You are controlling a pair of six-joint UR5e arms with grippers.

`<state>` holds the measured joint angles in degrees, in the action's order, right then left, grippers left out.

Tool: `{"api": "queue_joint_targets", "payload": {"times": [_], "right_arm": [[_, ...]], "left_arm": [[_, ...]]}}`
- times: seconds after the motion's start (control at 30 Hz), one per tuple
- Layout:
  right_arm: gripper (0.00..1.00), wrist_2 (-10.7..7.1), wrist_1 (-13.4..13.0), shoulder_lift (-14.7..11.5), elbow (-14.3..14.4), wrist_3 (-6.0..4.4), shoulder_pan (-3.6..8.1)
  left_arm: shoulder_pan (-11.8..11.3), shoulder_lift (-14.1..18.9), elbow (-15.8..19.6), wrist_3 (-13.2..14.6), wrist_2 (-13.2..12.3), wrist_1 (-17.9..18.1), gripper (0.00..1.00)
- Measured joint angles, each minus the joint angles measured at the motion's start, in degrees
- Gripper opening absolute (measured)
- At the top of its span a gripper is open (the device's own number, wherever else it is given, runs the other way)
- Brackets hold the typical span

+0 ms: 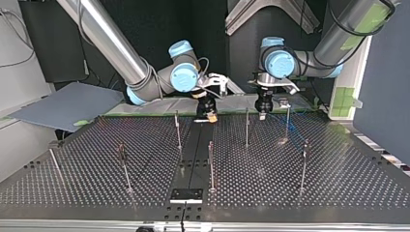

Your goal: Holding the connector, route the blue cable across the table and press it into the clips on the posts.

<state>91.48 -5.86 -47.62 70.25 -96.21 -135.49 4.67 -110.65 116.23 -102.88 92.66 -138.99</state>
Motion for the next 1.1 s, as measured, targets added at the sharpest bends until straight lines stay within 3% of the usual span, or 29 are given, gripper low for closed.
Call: {"api": "queue_joint_targets", "payload": {"times": [0.4,0.8,1.1], "right_arm": [[0.0,0.02,-0.2,0.53,0.86,-1.08,1.16],[0.0,0.1,-0.53,1.61,0.89,-1.18,1.85],[0.0,0.11,-1.25,1.65,0.84,-1.19,2.79]], "left_arm": [[-0.37,-1.21,0.05,-0.21,0.01,1.43,0.0],[-0.89,-2.01,-0.14,-1.8,-0.88,4.29,0.0],[-1.43,-5.56,-3.47,-2.46,-1.93,4.64,0.0]]}}
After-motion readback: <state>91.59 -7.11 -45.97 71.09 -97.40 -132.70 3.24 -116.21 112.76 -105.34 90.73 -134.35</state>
